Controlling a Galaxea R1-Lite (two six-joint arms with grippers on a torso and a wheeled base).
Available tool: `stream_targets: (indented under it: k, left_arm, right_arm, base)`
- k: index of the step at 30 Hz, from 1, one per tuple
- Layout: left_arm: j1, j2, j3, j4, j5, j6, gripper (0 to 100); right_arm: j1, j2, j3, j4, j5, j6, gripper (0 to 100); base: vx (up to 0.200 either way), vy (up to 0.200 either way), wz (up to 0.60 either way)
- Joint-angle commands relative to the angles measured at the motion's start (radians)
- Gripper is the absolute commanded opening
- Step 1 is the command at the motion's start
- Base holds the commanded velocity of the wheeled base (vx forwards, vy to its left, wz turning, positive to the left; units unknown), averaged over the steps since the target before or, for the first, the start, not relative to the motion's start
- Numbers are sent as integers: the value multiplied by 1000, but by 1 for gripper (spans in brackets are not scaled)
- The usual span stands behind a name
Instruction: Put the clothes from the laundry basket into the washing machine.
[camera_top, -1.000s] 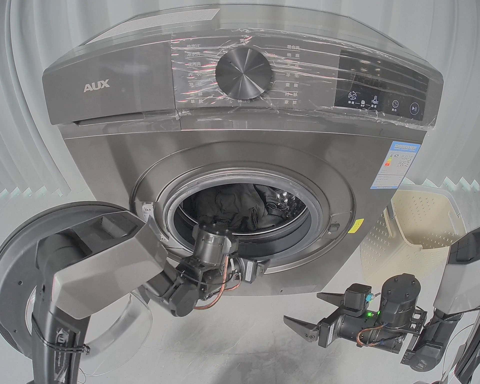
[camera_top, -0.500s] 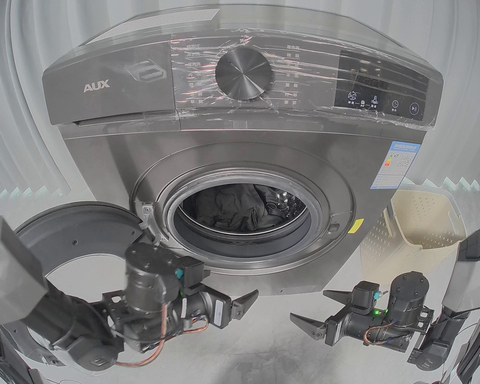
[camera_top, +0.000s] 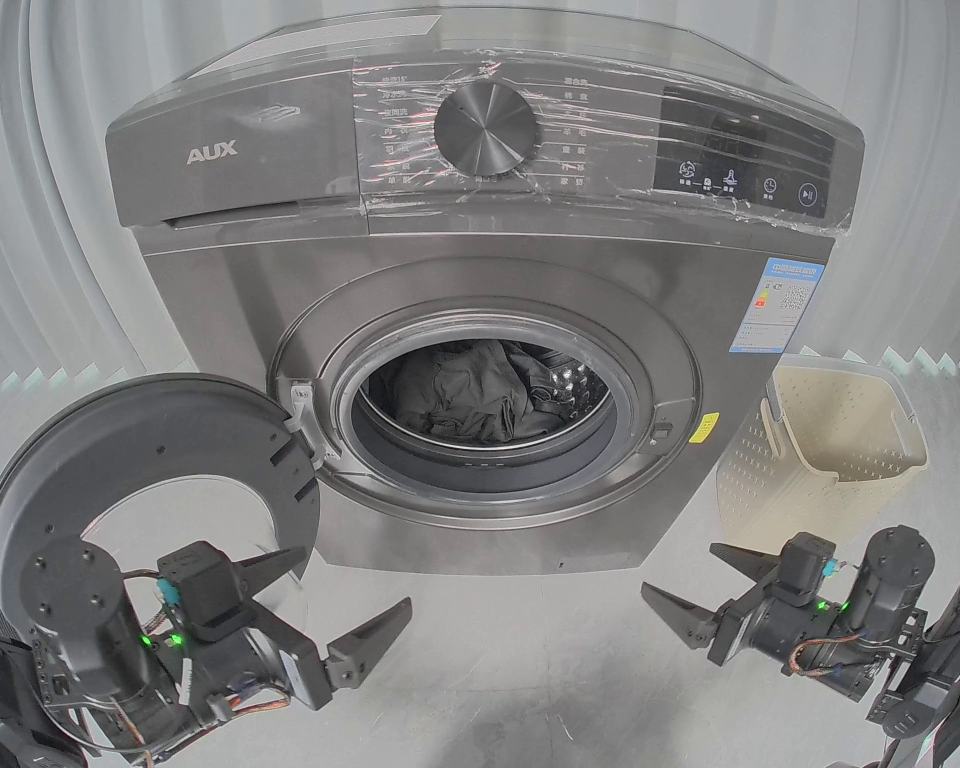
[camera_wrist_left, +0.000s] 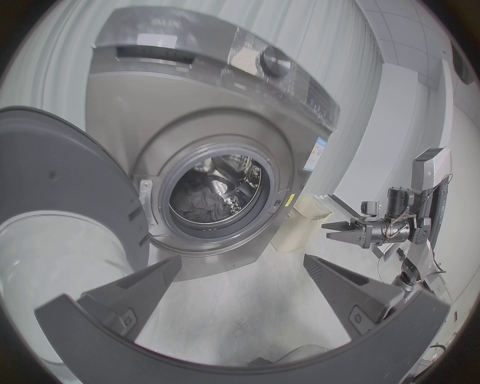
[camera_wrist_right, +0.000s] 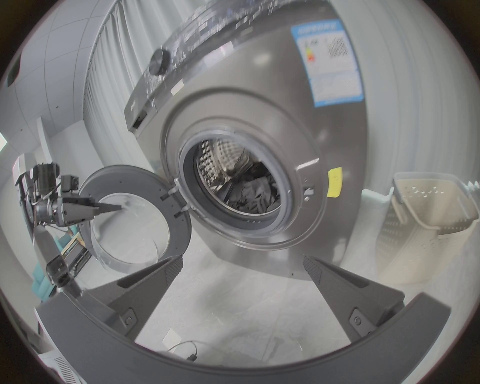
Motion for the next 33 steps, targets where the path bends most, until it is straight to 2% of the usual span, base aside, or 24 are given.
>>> stream_targets:
  k: [1, 4, 6, 8, 10, 11, 13, 18, 19, 20, 22, 23, 24, 27, 31, 33]
  left_arm:
    - [1, -178, 52, 24, 42, 27, 100]
    - [33, -264, 91, 65, 45, 44, 100]
    - [47, -328, 108, 88, 50, 55, 100]
    - [81, -406, 122, 122, 53, 68, 100]
    - [144, -469, 157, 165, 56, 101, 100]
    - [180, -512, 190, 188, 59, 131, 100]
    - [243, -607, 226, 238, 58, 174, 100]
    - [438, -886, 226, 465, 52, 166, 100]
    - [438, -886, 226, 465, 52, 166, 100]
    - [487, -1001, 226, 562, 41, 163, 100]
    - [524, -1083, 226, 637, 21, 162, 100]
    - [550, -1129, 226, 685, 6, 162, 100]
    - [553, -1133, 226, 691, 3, 162, 100]
    - [618, -1230, 226, 788, -43, 160, 100]
    - [677, -1282, 226, 840, -109, 157, 100]
    - [697, -1285, 226, 843, -120, 159, 100]
  right_arm:
    - [-4, -181, 23, 48, -68, -9, 100]
    - [-10, -332, 23, 237, -85, -20, 100]
    - [-14, -442, 23, 359, -131, -20, 100]
    - [-50, -519, 23, 456, -174, -2, 100]
    - [-97, -574, 23, 511, -206, 6, 100]
    - [-119, -611, 23, 528, -217, 12, 100]
    - [-151, -685, 23, 545, -228, 24, 100]
    - [-234, -850, 23, 665, -237, 24, 100]
    - [-234, -850, 23, 665, -237, 24, 100]
    - [-255, -912, 23, 732, -235, 18, 100]
    - [-272, -979, 23, 804, -235, 17, 100]
    - [-289, -1037, 23, 867, -231, 14, 100]
    - [-292, -1045, 23, 878, -229, 12, 100]
    - [-376, -1221, 23, 1071, -189, -61, 100]
    - [-507, -1464, 23, 1265, -53, -178, 100]
    - [-568, -1602, 23, 1358, 19, -226, 100]
  base:
    - [-200, 0, 0]
    - [-200, 0, 0]
    - [-200, 0, 0]
    - [-200, 0, 0]
    - [0, 0, 0]
    - [0, 0, 0]
    - [0, 0, 0]
    - [0, 0, 0]
    - [0, 0, 0]
    - [0, 0, 0]
    - [0, 0, 0]
    - [0, 0, 0]
    - [0, 0, 0]
    - [0, 0, 0]
    - [0, 0, 0]
    - [0, 0, 0]
